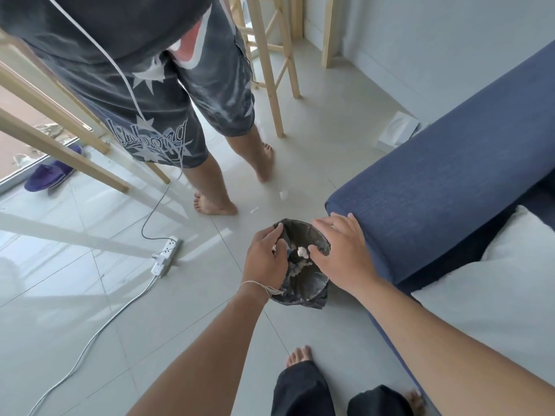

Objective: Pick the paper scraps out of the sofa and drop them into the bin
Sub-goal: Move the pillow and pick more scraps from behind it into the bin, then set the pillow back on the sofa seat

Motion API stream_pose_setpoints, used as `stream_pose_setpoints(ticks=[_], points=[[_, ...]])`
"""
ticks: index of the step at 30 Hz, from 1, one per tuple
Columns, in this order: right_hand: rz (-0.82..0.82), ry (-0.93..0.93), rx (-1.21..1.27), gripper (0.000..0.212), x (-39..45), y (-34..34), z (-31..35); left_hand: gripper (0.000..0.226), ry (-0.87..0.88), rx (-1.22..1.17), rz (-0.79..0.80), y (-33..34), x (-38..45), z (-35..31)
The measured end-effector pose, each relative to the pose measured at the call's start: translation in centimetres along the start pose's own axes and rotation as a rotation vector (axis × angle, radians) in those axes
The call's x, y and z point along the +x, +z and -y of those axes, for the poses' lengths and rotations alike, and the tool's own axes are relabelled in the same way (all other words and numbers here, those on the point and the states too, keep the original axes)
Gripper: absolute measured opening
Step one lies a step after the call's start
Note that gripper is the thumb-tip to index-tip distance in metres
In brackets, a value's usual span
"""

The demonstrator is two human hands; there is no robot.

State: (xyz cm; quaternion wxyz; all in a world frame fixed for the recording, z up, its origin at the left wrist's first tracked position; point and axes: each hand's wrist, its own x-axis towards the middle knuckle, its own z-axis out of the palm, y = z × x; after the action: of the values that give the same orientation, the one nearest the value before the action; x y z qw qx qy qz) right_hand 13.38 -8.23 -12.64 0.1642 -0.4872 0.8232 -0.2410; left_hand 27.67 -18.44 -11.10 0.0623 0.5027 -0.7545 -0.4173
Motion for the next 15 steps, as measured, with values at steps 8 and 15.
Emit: stream_pose_setpoints(ticks=[8,15], points=[[-0.138,0.107,0.076,0.047,-3.0,-5.1,-5.7,0.041,0.128,0.045,0.048,3.3,-0.2,-5.1],[-0.350,0.472,0.193,0.056,-12.1,-10.9,-16.8,0.052,0.158,0.195,0.191,11.0,-1.9,-12.2]])
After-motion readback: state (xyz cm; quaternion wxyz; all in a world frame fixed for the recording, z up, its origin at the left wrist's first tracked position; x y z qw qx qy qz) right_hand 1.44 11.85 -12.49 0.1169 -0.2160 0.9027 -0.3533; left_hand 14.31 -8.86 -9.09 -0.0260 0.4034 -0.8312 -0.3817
